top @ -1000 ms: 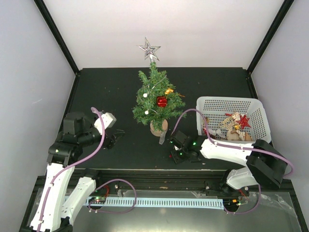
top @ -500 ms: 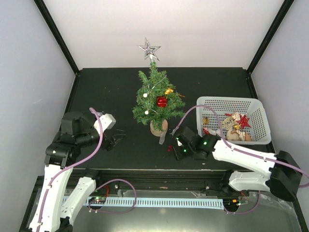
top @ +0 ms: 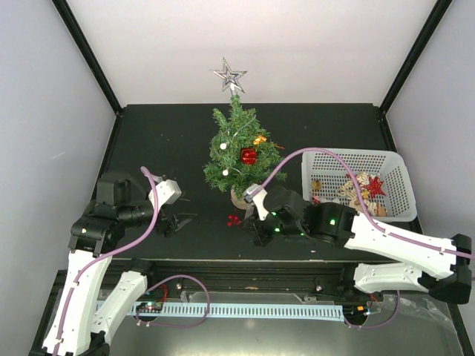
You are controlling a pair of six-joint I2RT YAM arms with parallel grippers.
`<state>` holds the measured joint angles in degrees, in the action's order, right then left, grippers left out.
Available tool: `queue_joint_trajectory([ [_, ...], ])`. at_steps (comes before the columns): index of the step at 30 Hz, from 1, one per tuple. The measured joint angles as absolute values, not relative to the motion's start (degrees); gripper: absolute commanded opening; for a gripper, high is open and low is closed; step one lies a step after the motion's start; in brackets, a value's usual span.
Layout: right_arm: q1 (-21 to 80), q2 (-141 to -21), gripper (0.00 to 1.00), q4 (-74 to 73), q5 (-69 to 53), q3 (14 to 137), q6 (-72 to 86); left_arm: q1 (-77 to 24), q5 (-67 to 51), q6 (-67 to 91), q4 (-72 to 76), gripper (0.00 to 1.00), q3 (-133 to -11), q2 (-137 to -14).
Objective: Decorate the small christmas tree
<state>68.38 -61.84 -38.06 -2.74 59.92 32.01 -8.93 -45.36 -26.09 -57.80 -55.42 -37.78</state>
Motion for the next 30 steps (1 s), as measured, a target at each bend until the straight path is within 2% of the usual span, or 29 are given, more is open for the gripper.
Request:
queue_joint_trajectory([
  [3,70.41,-65.28,0.01,-38.06,-2.02,63.9,31.97,-9.04,-46.13,-26.2,-57.82,0.79,-55.42,-37.78],
  [6,71.5,-68.25,0.01,-38.06,-1.45,66.59,31.79,-9.08,-46.63,-26.2,-57.82,0.71,-55.42,-37.78],
  [13,74.7,-73.95,0.01,-39.16,0.36,72.66,31.53,-9.1,-46.76,-25.93,-57.74,0.66,-55.42,-37.95],
  [22,75.35,-80.49,0.01,-41.74,4.45,80.99,31.4,-9.1,-48.1,-25.76,-57.58,0.53,-55.42,-38.0],
  [24,75.35,-81.91,0.01,-42.63,5.56,82.7,31.4,-9.1,-48.45,-25.78,-57.58,0.53,-55.42,-38.0],
  [30,75.4,-84.84,0.01,-44.03,7.44,85.38,31.38,-9.13,-49.67,-25.91,-57.63,0.62,-55.42,-38.0],
])
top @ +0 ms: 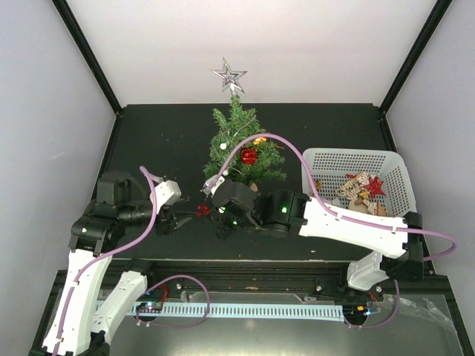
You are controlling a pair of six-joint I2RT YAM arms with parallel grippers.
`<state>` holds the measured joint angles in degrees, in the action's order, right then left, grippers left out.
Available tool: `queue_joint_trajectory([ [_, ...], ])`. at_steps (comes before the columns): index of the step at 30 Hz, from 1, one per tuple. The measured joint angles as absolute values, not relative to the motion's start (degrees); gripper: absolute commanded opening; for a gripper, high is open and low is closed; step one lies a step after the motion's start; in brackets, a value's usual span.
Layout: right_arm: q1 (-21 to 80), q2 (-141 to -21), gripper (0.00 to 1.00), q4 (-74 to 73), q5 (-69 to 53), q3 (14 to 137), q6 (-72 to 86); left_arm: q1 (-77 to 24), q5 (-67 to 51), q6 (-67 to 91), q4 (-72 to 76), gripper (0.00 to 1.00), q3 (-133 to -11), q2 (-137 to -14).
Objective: Decorate the small christmas tree
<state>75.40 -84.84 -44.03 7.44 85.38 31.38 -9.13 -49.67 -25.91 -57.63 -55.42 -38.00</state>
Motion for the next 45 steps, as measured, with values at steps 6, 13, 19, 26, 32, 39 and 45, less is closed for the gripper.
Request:
queue_joint_trajectory([
  [6,75.4,-85.32,0.01,-44.95,7.62,86.83,31.38,-9.13,-50.43,-25.91,-57.67,0.67,-55.42,-38.87],
  [13,75.42,-85.12,0.01,-44.95,7.33,87.29,31.42,-9.13,-50.61,-25.89,-57.65,0.7,-55.42,-39.81],
  [19,75.7,-84.4,0.01,-44.1,6.94,86.32,31.66,-9.13,-50.61,-25.89,-57.63,0.69,-55.42,-39.88],
  [26,76.25,-84.36,0.01,-43.68,6.92,86.21,31.83,-9.13,-50.76,-25.76,-57.63,0.61,-55.42,-39.83],
  [32,76.44,-84.36,0.01,-43.68,6.94,86.21,31.83,-9.13,-51.29,-25.71,-57.63,0.56,-55.42,-39.81],
  [39,77.54,-84.38,0.01,-43.68,7.01,86.24,31.83,-9.13,-51.66,-25.76,-57.63,0.54,-55.42,-39.83],
  [45,77.93,-84.38,0.01,-43.7,7.25,86.74,31.83,-9.13,-52.03,-25.98,-57.67,0.48,-55.42,-39.83],
])
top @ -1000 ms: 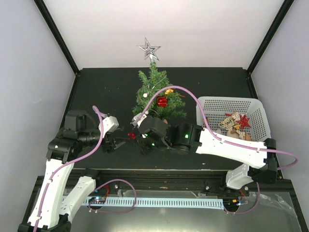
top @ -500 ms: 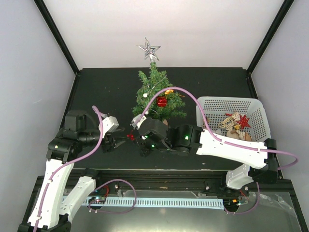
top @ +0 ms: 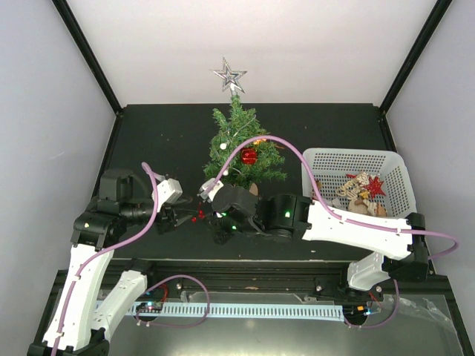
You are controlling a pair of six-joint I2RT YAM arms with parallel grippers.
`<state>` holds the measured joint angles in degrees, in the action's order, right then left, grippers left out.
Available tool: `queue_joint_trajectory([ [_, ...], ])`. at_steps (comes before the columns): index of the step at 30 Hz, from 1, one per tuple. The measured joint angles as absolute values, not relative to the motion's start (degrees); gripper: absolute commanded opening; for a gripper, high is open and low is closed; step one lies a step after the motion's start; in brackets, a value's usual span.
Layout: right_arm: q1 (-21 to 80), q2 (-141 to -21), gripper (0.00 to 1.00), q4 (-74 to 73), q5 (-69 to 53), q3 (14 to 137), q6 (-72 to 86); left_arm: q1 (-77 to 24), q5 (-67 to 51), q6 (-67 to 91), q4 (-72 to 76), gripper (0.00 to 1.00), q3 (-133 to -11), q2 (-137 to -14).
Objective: Decorate the small christmas tree
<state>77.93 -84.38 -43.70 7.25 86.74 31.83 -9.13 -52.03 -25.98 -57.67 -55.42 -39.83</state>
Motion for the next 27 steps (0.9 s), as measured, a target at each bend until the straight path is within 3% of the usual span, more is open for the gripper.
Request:
queue_joint_trajectory([
  [7,78.5,-84.38,0.01,-43.77,7.62,87.96,31.83,-9.13,-53.1,-26.22,-57.67,0.41,-55.42,-39.83],
  [23,78.5,-84.49,0.01,-43.75,7.97,88.4,31.81,-9.47,-54.48,-27.05,-58.22,0.11,-55.42,-39.81],
  [25,78.5,-84.49,0.01,-43.75,8.1,88.44,31.83,-9.45,-54.43,-27.07,-58.37,0.1,-55.42,-39.81],
  [27,78.5,-84.49,0.01,-43.75,8.34,88.49,31.83,-9.47,-54.46,-27.09,-58.46,0.2,-55.42,-39.81],
])
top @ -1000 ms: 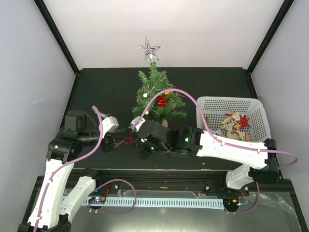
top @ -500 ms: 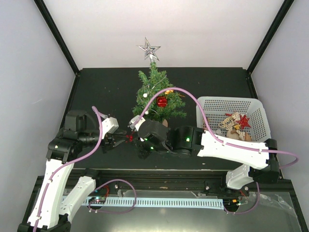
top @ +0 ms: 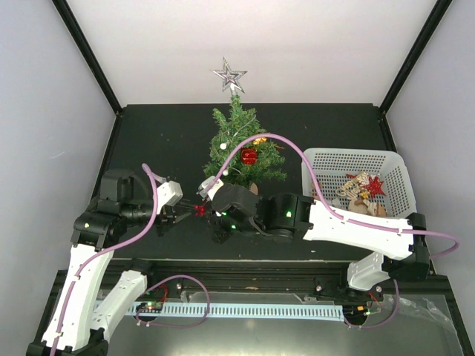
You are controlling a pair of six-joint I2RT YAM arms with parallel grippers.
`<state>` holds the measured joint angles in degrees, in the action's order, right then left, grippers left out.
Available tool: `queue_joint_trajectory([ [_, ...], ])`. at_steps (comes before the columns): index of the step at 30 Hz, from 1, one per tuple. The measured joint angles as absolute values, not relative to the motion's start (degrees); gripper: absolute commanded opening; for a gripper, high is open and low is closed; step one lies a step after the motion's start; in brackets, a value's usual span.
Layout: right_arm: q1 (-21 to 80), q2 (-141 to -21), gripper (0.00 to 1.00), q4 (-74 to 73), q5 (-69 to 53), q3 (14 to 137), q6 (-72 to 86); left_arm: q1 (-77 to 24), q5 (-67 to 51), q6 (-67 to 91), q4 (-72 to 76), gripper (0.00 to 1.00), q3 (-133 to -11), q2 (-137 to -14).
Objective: Decorate the small christmas tree
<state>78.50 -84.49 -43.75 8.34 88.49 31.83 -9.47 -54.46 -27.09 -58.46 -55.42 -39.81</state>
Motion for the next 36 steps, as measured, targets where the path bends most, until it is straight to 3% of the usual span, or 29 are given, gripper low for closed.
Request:
queue_joint_trajectory([
  [4,78.52,-84.49,0.01,-43.75,8.67,88.49,31.83,-9.45,-54.17,-27.22,-58.57,0.47,-55.42,-39.75],
  [8,78.67,-84.49,0.01,-43.75,8.86,88.53,31.83,-9.45,-54.06,-27.2,-58.65,0.53,-55.44,-39.72],
  [12,78.7,-84.62,0.01,-43.79,8.91,88.92,31.83,-9.45,-54.06,-27.2,-58.63,0.48,-55.44,-39.72],
  [24,78.7,-85.08,0.01,-43.66,8.95,89.34,31.83,-9.45,-54.33,-27.42,-58.74,0.13,-55.44,-39.7],
  [36,78.67,-85.08,0.04,-43.0,9.17,89.34,31.88,-9.52,-54.76,-27.51,-58.74,0.09,-55.44,-39.68],
])
